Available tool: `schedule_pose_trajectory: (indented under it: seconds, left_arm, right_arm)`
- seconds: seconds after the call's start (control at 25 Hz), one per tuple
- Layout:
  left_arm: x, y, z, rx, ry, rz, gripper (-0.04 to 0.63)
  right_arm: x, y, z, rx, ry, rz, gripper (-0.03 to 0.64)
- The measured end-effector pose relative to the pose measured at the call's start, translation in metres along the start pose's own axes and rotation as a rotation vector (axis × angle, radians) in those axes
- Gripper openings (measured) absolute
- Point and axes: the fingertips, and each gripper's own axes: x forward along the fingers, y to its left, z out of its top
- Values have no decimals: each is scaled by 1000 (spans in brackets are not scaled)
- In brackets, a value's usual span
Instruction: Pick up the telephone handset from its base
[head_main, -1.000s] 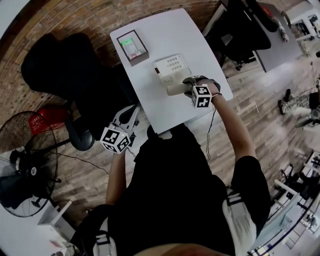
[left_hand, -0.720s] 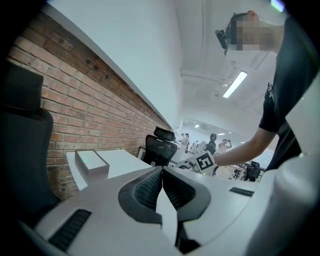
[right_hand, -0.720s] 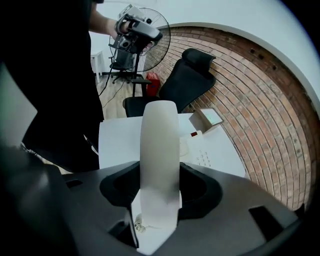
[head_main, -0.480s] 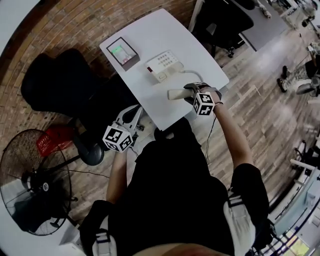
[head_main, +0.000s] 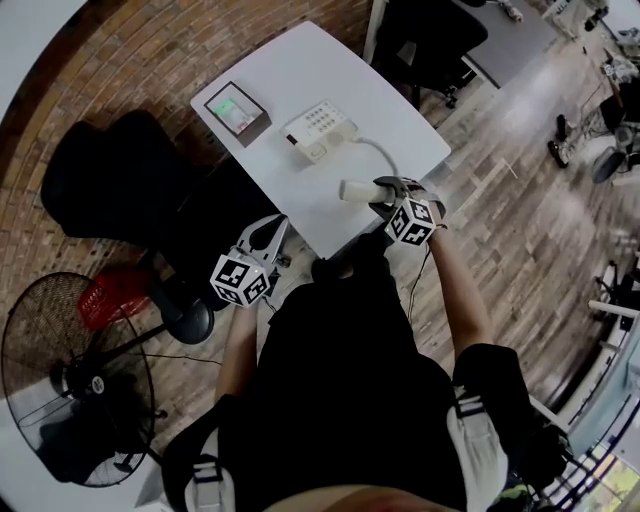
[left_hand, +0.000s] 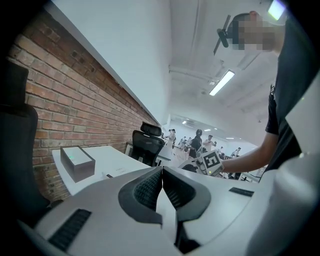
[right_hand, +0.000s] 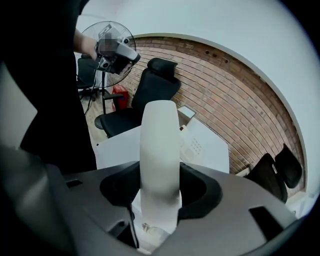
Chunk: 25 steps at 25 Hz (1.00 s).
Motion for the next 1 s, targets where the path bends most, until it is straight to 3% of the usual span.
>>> schedule_pose_trajectory:
  seconds: [0.56,0.76,1.0]
  left_arm:
    - [24,-18,7,13,-6,-73,20]
    - [27,-20,5,16,0,-86,18]
    - [30,-18,9,15,-5,-90,19]
  right_arm:
    - [-37,6,4,219,-99,-140,206]
    - [-48,6,20,230,-147,-147,206]
    - [-73,-4,47,354,-282,-179,206]
